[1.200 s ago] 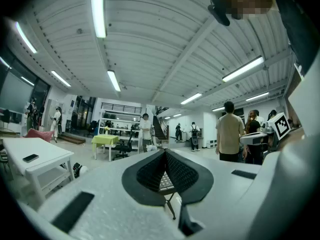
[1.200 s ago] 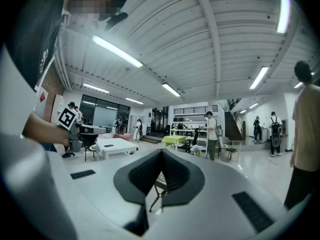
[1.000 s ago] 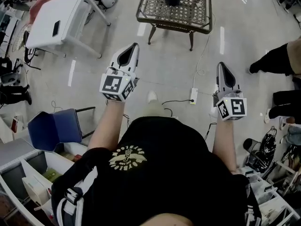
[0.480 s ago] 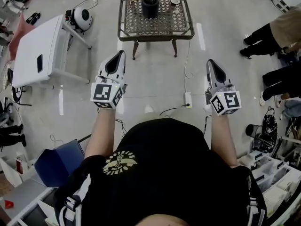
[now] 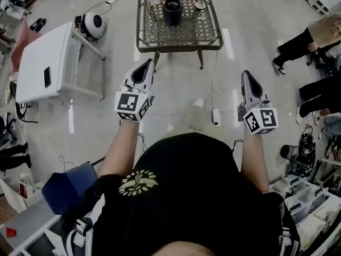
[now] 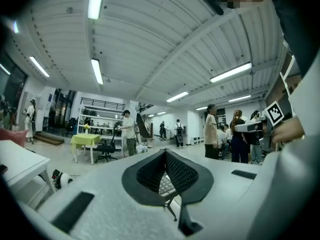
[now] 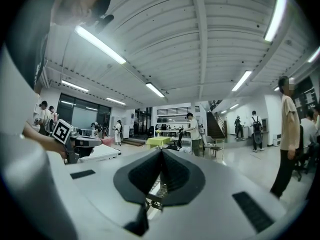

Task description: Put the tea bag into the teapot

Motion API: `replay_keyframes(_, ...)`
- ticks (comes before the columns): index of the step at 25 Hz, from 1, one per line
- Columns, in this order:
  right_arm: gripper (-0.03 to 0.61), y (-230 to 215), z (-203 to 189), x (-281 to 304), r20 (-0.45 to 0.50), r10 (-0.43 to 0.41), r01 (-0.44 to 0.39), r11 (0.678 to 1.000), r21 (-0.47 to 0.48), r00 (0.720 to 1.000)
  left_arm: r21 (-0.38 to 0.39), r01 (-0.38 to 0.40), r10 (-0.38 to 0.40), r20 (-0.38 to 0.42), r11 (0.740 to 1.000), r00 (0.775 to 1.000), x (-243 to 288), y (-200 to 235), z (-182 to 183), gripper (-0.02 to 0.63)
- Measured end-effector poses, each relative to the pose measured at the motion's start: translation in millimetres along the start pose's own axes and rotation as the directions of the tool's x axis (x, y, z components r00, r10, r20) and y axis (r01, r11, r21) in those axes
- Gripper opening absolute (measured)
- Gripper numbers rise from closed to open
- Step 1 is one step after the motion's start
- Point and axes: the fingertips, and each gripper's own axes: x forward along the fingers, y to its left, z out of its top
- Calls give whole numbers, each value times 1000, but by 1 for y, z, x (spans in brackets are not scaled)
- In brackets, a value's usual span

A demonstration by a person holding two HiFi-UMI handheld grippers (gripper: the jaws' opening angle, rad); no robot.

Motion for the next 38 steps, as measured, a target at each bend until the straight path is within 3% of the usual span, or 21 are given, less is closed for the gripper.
replay_keyframes(4, 8, -6, -15, 25, 2, -10, 10, 999, 43, 1000, 34, -29, 29, -9, 999, 1000, 6, 22, 1, -5)
replay_keyframes(10, 8, -12, -22, 67, -2, 33, -33, 999, 21, 999, 26, -80, 79, 5, 996, 997, 26, 54, 9, -5)
replay_keyframes(17, 8, -22, -39, 104, -36, 72, -70, 997, 34, 997, 9, -128, 128, -41, 992, 991, 48, 80, -7, -5)
replay_keyframes(25, 8, -38, -51, 138, -69, 98, -95, 995, 40, 993, -7, -138, 137, -69, 990, 988, 82, 97, -21, -5)
replay_keyframes(35, 8, -86, -61, 188, -89, 105, -100, 993, 61, 990, 46, -110, 114, -89, 993, 990, 161, 103, -25, -5)
replay_keyframes(38, 8, -107, -56, 207, -80, 108, -103, 993, 59, 991, 25, -127, 129, -89, 992, 988, 186, 112, -21, -5)
